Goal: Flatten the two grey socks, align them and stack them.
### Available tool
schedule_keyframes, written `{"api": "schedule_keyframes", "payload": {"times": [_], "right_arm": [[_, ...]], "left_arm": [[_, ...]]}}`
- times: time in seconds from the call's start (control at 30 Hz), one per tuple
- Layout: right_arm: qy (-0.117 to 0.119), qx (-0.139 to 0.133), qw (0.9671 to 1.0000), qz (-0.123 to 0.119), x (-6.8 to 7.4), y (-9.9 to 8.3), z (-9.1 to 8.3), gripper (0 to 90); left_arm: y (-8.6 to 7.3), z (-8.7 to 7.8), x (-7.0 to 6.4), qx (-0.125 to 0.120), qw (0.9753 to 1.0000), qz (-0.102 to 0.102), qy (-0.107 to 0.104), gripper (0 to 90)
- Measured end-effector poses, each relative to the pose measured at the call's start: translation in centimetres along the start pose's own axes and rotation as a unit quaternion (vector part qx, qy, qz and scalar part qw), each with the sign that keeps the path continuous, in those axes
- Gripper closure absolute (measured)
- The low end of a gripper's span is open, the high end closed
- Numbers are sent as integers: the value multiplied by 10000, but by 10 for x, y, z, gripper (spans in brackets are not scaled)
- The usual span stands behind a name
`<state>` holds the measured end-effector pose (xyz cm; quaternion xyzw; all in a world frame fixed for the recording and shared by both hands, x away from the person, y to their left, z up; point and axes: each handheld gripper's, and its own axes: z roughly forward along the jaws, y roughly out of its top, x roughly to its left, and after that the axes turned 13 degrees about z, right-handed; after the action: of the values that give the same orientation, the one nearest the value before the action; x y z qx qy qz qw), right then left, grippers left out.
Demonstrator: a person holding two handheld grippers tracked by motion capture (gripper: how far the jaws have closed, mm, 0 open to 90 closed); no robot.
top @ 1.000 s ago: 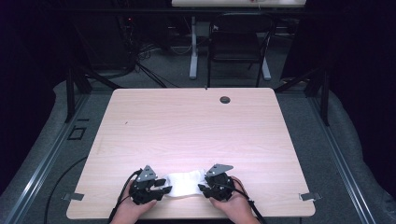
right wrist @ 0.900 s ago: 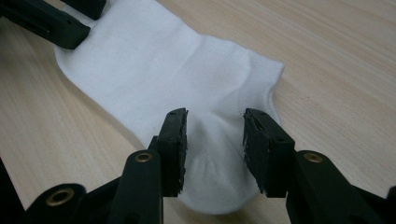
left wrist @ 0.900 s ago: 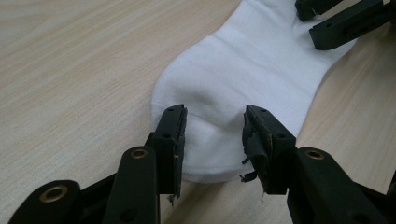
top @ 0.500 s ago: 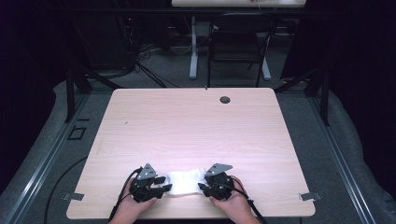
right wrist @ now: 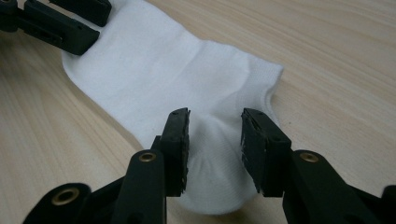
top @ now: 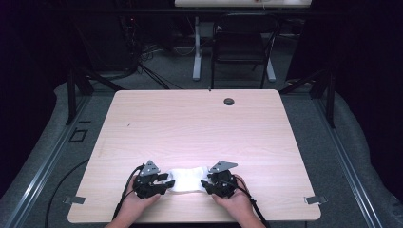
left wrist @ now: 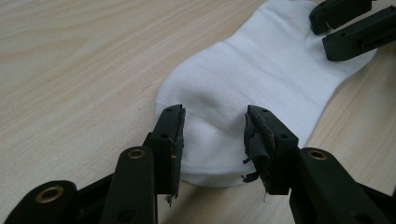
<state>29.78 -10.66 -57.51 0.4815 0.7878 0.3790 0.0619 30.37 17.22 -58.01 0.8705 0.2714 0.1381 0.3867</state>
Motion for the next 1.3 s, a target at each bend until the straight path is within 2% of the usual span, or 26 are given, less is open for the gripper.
{"api": "schedule_keyframes", "payload": {"times": [0.27,0.33,0.57,0.67,0.87,0.97,1.0,1.2,1.3], "right_arm": [[1,-87,9999,85,-2,4,5,614],[-7,-99,9999,82,-1,4,5,612],[-34,-100,9999,51,-1,5,5,589],[-18,-178,9998,27,0,5,4,579],[80,-399,9991,74,1,6,-4,524],[79,-474,9988,0,-1,6,-8,499],[79,-532,9986,5,-2,6,-10,489],[51,-749,9972,-27,-3,6,-19,444],[253,-849,9960,68,-4,10,-31,428]], "left_arm": [[0,2,6,-62,9999,-146,42,559],[1,3,6,-85,9996,-269,31,556],[1,3,7,-110,9996,-253,30,536],[2,2,6,-137,9995,-262,53,517],[5,-5,6,-232,9995,-198,113,470],[6,-10,6,-325,9991,-235,136,456],[6,-12,7,-316,9992,-186,151,454],[4,-24,12,-439,9982,-326,266,450],[2,-29,16,-514,9972,-414,348,444]]}}
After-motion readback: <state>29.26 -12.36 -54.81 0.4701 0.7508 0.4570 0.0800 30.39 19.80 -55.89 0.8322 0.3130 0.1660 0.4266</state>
